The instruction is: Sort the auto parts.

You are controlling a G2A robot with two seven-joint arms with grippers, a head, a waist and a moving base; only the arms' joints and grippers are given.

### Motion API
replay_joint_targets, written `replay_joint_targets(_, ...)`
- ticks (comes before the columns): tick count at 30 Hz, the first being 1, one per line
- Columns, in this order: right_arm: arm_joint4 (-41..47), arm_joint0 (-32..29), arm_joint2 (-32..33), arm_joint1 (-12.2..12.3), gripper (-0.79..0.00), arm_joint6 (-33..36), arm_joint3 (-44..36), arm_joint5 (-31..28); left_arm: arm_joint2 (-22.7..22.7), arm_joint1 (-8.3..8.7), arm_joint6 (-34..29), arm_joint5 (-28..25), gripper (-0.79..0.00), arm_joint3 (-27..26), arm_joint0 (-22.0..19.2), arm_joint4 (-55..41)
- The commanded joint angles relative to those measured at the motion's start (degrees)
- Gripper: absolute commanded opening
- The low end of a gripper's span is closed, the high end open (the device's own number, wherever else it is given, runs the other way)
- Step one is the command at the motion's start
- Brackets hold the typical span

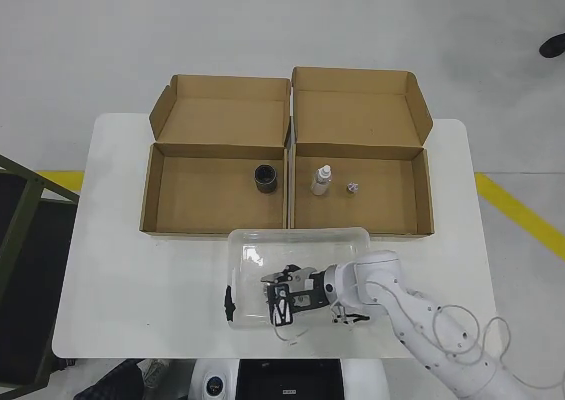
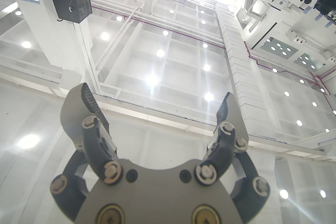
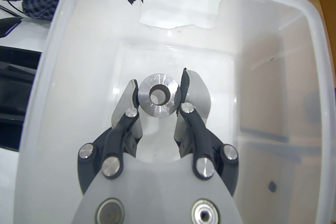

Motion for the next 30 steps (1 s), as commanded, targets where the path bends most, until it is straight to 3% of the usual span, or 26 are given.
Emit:
replay_joint_targets(1, 0.69, -0.24, 0.69, 0.18, -0.785, -0.21, -1.07, -0.14, 0.00, 0.00, 0.00, 0.00, 0.000, 0.00, 0.00, 0.00)
replay_joint_targets(30, 21.03, -4.84, 15.86, 3.07, -0.785, 0.12, -15.07, 1.48, 0.00, 0.00, 0.00, 0.00, 0.000, 0.00, 0.00, 0.00)
